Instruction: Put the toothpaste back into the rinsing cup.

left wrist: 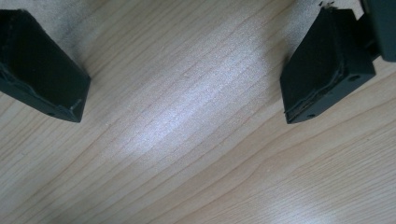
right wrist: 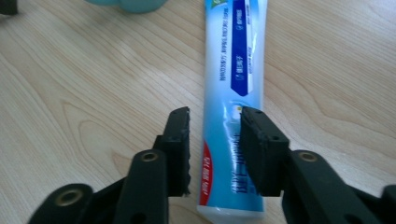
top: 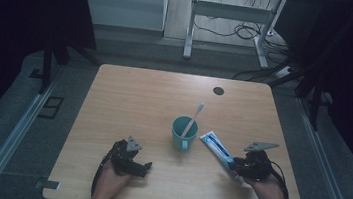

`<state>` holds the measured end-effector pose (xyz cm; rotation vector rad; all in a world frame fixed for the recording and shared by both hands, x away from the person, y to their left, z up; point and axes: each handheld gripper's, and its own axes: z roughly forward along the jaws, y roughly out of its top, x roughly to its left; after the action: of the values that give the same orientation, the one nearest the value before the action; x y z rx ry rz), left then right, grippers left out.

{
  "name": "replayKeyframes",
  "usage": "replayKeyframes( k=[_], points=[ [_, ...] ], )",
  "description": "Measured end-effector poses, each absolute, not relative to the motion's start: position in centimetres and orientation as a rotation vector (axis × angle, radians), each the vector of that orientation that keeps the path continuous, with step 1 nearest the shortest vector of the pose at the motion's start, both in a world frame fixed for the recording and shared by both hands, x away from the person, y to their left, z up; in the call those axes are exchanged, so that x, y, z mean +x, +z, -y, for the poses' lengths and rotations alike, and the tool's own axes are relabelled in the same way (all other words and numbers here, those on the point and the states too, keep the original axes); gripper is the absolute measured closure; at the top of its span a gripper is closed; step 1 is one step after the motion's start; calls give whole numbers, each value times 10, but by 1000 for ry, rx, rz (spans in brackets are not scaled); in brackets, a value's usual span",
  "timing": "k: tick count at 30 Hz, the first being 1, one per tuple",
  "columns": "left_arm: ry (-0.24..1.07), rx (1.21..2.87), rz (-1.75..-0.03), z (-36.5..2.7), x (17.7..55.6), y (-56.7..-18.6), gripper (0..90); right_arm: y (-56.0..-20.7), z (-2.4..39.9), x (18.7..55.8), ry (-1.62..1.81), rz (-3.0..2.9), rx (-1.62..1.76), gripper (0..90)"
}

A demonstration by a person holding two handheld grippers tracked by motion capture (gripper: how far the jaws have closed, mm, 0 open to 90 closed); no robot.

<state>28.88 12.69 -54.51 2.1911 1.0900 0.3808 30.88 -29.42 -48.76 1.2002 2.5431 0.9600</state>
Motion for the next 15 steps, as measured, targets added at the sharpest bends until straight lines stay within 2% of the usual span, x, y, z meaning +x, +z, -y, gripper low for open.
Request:
replayKeyframes(
  k=[15],
  points=[
    [381,2191,-1090,-127,289,-545,18,-483,285,331,741,-2651,1267,468]
  ],
)
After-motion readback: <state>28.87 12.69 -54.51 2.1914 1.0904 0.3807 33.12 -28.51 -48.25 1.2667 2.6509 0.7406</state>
